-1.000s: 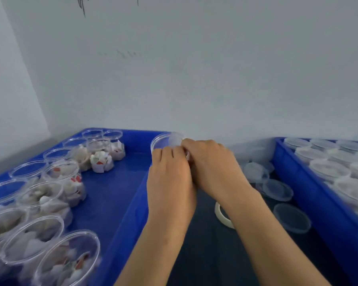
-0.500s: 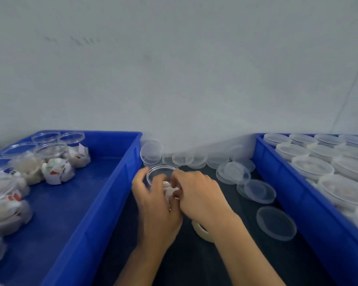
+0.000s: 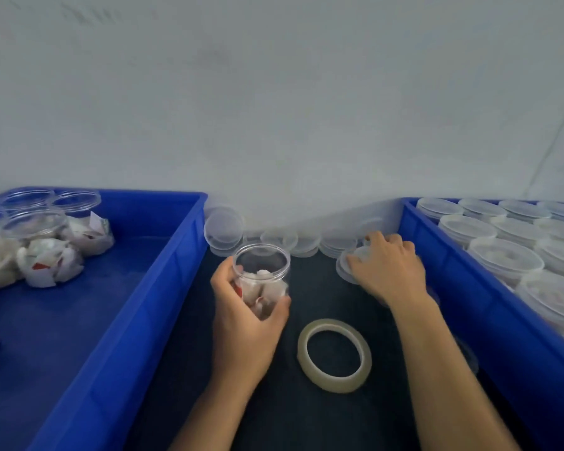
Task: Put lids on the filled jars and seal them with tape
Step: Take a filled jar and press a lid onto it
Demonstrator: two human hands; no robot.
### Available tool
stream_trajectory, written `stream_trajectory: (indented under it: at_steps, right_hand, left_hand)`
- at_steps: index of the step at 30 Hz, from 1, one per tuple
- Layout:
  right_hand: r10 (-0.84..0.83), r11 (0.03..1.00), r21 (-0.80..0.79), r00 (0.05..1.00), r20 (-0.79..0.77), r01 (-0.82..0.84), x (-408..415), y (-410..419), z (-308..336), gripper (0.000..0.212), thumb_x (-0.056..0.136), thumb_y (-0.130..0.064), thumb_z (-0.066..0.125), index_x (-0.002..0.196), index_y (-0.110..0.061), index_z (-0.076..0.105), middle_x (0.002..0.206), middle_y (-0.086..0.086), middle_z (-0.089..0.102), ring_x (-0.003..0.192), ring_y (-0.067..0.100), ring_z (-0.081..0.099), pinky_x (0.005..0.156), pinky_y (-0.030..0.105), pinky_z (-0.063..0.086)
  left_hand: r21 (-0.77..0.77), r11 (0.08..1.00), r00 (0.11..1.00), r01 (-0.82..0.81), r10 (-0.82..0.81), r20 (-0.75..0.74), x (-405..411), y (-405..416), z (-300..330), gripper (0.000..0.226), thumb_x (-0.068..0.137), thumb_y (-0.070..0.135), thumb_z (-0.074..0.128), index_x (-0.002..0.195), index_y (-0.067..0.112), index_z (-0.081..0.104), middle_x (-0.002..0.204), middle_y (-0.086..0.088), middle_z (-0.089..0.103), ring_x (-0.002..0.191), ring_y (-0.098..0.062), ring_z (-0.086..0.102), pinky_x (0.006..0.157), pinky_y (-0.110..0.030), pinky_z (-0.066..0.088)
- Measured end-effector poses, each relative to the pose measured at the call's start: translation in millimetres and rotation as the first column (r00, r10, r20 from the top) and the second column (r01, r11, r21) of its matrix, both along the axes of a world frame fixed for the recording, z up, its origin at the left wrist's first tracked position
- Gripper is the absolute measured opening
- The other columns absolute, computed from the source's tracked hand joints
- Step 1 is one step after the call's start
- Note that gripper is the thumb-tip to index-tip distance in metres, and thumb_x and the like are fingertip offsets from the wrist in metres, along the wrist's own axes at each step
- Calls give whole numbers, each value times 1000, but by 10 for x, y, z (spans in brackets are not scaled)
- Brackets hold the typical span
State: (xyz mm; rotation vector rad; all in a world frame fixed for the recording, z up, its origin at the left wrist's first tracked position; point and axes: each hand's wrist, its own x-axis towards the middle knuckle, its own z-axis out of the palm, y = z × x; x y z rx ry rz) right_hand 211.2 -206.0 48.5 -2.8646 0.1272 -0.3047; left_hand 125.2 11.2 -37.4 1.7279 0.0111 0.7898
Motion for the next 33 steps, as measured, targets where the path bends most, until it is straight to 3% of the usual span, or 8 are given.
stream_trajectory:
  at_steps: [2, 5, 13, 18, 21, 24, 30, 33]
  right_hand:
    - [-43, 999, -11, 997, -66, 43, 43, 5, -149, 66, 99, -62, 50, 143, -13, 49, 143, 22, 52, 127, 41, 51, 102, 49, 44]
    - [-25, 1000, -18, 998, -62, 24, 74, 20, -260, 64, 99, -58, 54, 146, -15, 47, 142, 21, 52, 127, 42, 53, 102, 51, 45]
    - [38, 999, 22, 999, -23, -38, 102, 53, -287, 62, 95, -67, 53, 140, -24, 53, 131, 18, 58, 117, 40, 57, 92, 50, 50]
    - [50, 992, 114, 998, 30, -53, 35, 146, -152, 64, 91, -57, 66, 145, -27, 48, 141, 18, 48, 130, 42, 46, 101, 52, 47]
    - [208, 898, 375, 973, 101, -231, -57, 297, 138, 70, 88, -54, 69, 150, -34, 42, 145, 7, 49, 130, 26, 52, 105, 47, 48]
    - [442, 707, 558, 887, 133, -435, -232, 495, 424, 70, 85, -54, 72, 147, -51, 41, 133, -16, 51, 111, -7, 54, 85, 23, 45]
    - [632, 666, 441, 769, 96, -602, -451, 718, 565, 77, 83, -51, 71, 151, -53, 35, 142, -17, 47, 123, -3, 52, 88, 18, 42]
    - [662, 693, 365, 749, 18, -621, -467, 711, 551, 74, 86, -46, 69, 151, -55, 33, 142, -19, 46, 129, 1, 49, 96, 22, 41]
  left_hand:
    - [9, 1000, 1000, 4, -4, -1, -2, 5, 18, 93, 77, 33, 95, 147, 44, 36, 135, 33, 49, 122, -2, 62, 89, -19, 59]
    - [22, 1000, 1000, -3, 3, -4, -13, 7, 34, 94, 78, 36, 94, 151, 41, 36, 139, 24, 51, 129, -6, 59, 101, -36, 59]
    - [28, 1000, 1000, 1, -1, -18, -23, 22, 42, 94, 80, 39, 93, 153, 44, 35, 144, 19, 50, 131, -10, 59, 101, -41, 60]
    - [14, 999, 1000, 30, -30, -4, -5, 37, 37, 93, 81, 38, 93, 154, 46, 36, 144, 20, 51, 131, -2, 57, 92, -13, 55]
    - [-2, 999, 998, 54, -54, -18, -7, 46, 43, 95, 81, 41, 92, 155, 54, 34, 145, 25, 51, 132, 0, 57, 91, -9, 52]
    - [-23, 997, 996, 80, -81, -34, -6, 34, 49, 97, 81, 37, 93, 155, 57, 33, 148, 21, 53, 130, -5, 62, 93, -22, 60]
    - [97, 994, 999, 51, -51, -8, -4, 7, 29, 97, 77, 38, 94, 155, 55, 39, 141, 22, 57, 125, -6, 64, 87, -23, 62]
    - [156, 987, 999, 34, -31, -18, 3, 1, 14, 91, 75, 42, 92, 152, 50, 45, 135, 19, 60, 121, -16, 66, 87, -39, 64]
